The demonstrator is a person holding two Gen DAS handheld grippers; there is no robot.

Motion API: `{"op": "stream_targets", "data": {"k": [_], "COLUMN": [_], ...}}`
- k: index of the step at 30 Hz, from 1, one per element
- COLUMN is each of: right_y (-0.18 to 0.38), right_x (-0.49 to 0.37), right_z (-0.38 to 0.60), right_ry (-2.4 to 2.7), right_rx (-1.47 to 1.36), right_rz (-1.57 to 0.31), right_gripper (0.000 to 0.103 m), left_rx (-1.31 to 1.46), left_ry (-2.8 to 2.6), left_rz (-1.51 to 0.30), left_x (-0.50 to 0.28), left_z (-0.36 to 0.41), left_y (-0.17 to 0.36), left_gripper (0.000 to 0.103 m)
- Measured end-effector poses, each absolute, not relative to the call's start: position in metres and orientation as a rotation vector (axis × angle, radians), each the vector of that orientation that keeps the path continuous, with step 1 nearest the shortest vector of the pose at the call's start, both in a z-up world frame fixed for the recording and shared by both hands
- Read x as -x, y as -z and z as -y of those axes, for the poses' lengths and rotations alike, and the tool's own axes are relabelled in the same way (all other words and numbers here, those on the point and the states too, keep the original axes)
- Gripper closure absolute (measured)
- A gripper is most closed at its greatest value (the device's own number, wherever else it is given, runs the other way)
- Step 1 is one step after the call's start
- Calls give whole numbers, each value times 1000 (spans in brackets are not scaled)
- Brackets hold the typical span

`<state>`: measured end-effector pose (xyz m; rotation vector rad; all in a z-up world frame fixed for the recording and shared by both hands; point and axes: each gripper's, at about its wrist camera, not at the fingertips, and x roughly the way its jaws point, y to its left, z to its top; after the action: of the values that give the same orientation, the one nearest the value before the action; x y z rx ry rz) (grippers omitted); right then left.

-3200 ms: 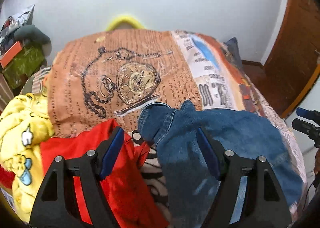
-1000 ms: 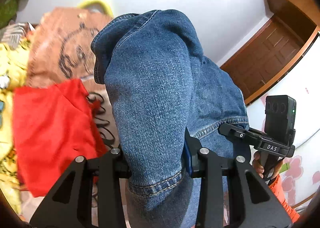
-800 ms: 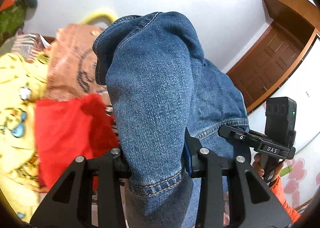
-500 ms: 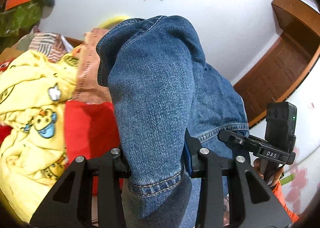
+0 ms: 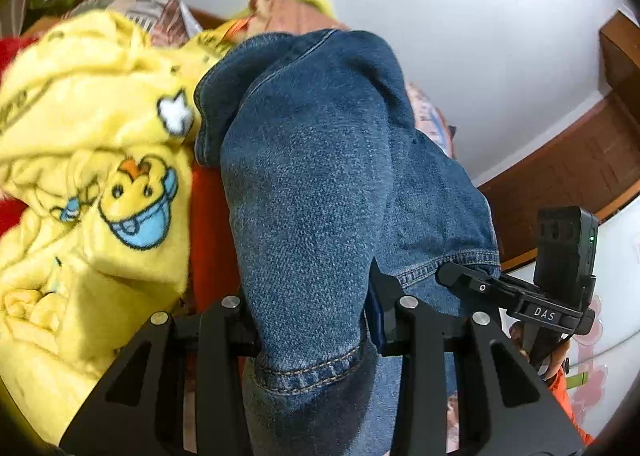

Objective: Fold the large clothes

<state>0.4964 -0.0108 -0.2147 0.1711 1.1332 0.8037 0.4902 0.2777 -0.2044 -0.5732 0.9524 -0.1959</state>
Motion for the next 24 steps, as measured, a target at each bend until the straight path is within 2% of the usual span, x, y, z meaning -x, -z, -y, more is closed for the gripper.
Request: {"op": "stream_targets", "data": {"k": [5, 11, 18, 24], "right_y": [246, 252, 232, 197], "right_x": [-508, -512, -487, -447], "right_z": [2, 1, 1, 2], "right_ry": [-764, -754, -707, -645], "right_rx": [-148, -124, 22, 228], "right_rz": [-1183, -1193, -1138, -963], "right_gripper": [70, 66, 60, 60], "left_rx": [549, 458, 363, 121], "left_ry": [169, 137, 72, 19], "left_rz": [-1008, -992, -981, -900], "left_x": [-510, -508, -482, -444], "left_z": [-279, -276, -275, -256], "left_y": [245, 256, 238, 203], "left_gripper": [65, 54, 52, 52]}}
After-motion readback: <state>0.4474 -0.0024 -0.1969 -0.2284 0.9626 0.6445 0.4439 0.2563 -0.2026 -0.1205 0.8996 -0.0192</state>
